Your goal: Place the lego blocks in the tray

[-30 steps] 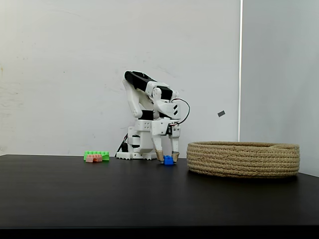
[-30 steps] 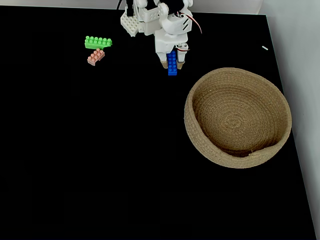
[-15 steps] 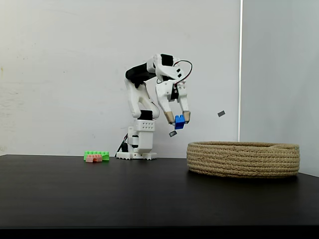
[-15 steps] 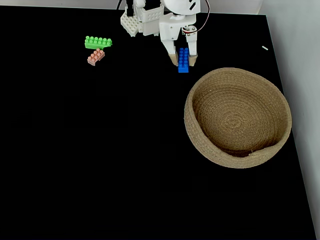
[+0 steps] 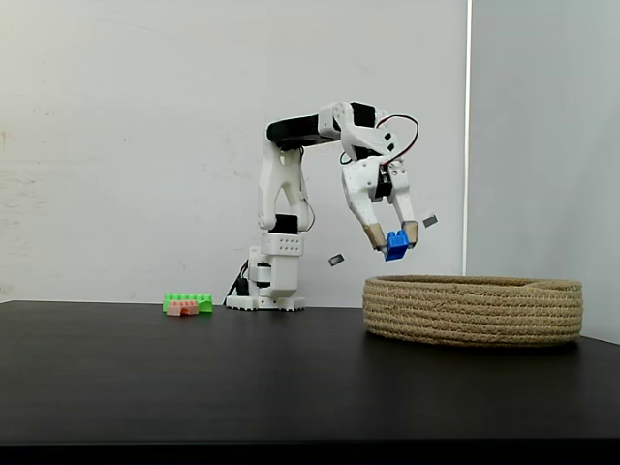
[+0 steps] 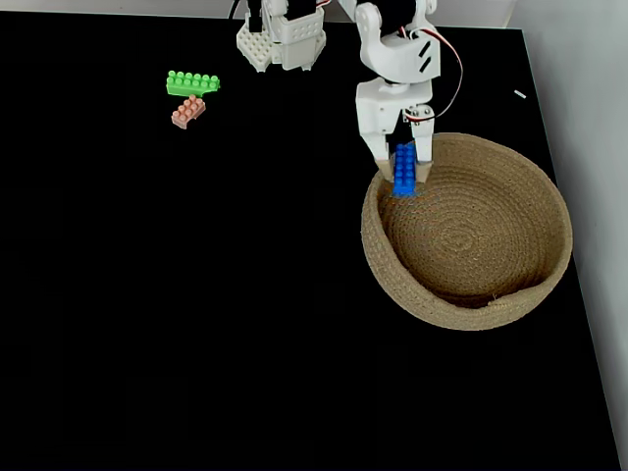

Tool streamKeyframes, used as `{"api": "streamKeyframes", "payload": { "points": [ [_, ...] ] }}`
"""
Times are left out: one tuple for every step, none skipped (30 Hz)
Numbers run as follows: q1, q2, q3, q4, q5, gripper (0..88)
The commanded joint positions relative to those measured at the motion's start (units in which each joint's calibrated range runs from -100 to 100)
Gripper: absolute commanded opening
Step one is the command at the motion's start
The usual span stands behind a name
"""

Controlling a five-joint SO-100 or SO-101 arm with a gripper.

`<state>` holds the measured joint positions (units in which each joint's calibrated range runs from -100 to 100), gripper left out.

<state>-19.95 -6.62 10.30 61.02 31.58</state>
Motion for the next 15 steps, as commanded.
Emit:
{"api": "streamKeyframes", "payload": {
  "points": [
    [-0.16, 1.80, -6.42, -1.17, -0.15, 22.8],
    [-0.16, 2.40, -7.15, -1.17, -0.39, 28.7],
    [-0.16, 2.66, -7.51, -1.17, -0.44, 31.7],
    [-0.16, 2.66, -7.61, -0.84, -0.34, 33.5],
    [-0.16, 2.32, -7.61, -0.59, -0.34, 34.9],
    [0.00, 1.80, -7.61, -0.09, -0.29, 35.5],
    [0.08, 1.20, -7.61, 0.74, -0.15, 35.4],
    [0.41, 0.34, -7.24, 1.24, -0.15, 35.3],
    [0.66, -0.43, -7.06, 2.16, -0.15, 35.5],
    [0.99, -1.29, -6.51, 2.99, 0.10, 35.8],
    [1.57, -2.24, -6.15, 3.74, 0.24, 35.8],
    [2.23, -3.10, -5.87, 5.07, 0.44, 35.5],
    [3.05, -4.65, -5.14, 6.24, 0.73, 35.1],
    [4.04, -6.63, -3.78, 7.57, 1.37, 35.0],
    [5.19, -8.69, -2.04, 9.07, 2.25, 34.5]
  ]
}}
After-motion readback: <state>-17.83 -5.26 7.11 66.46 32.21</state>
